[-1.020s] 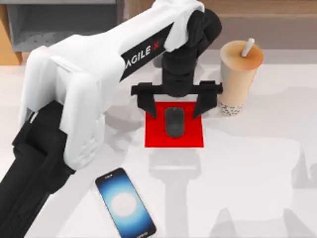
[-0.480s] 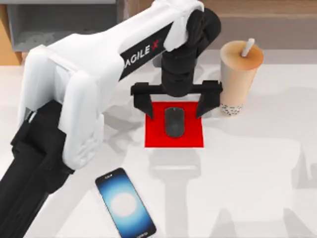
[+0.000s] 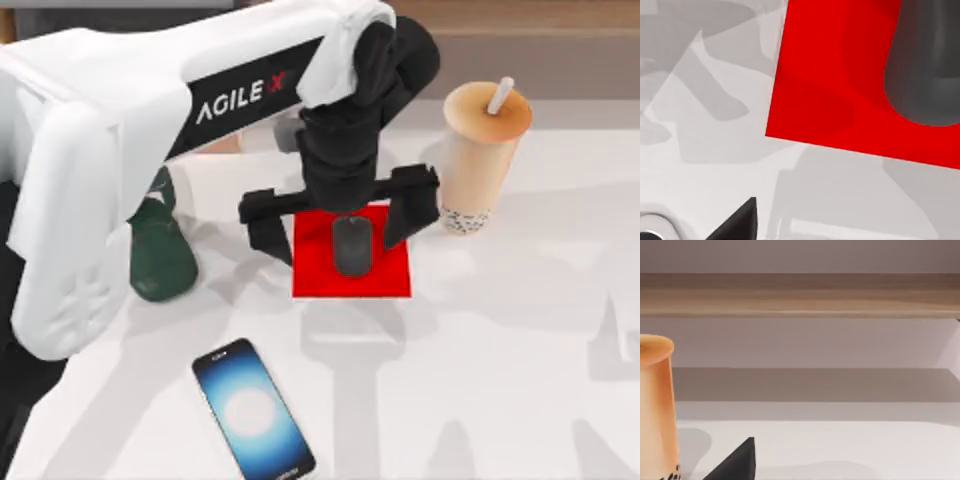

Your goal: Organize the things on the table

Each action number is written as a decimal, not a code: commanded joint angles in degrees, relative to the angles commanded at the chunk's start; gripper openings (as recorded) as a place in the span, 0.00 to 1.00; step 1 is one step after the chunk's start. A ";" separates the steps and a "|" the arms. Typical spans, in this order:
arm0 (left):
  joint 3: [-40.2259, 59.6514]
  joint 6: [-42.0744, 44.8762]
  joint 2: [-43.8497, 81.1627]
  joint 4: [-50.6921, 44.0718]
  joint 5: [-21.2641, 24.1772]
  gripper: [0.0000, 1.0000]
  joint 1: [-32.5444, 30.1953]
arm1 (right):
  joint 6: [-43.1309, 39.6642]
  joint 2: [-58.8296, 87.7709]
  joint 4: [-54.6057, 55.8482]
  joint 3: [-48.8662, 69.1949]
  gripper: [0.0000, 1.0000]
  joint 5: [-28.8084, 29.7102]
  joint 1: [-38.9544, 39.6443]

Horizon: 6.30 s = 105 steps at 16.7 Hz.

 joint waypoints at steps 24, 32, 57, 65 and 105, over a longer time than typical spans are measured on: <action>-54.17 -21.53 -28.93 24.24 0.00 1.00 -3.26 | 0.00 0.00 0.00 0.00 1.00 0.00 0.00; -57.63 -21.53 -25.96 30.69 0.02 1.00 -3.31 | 0.00 0.00 0.00 0.00 1.00 0.00 0.00; -56.10 -20.72 -28.97 26.67 -0.19 0.00 -3.10 | 0.00 0.00 0.00 0.00 1.00 0.00 0.00; -53.88 -20.66 -31.14 21.64 -0.19 0.00 -3.13 | 0.00 0.00 0.00 0.00 1.00 0.00 0.00; -56.19 10.13 -42.25 55.66 -53.66 0.00 3.62 | 0.00 0.00 0.00 0.00 1.00 0.00 0.00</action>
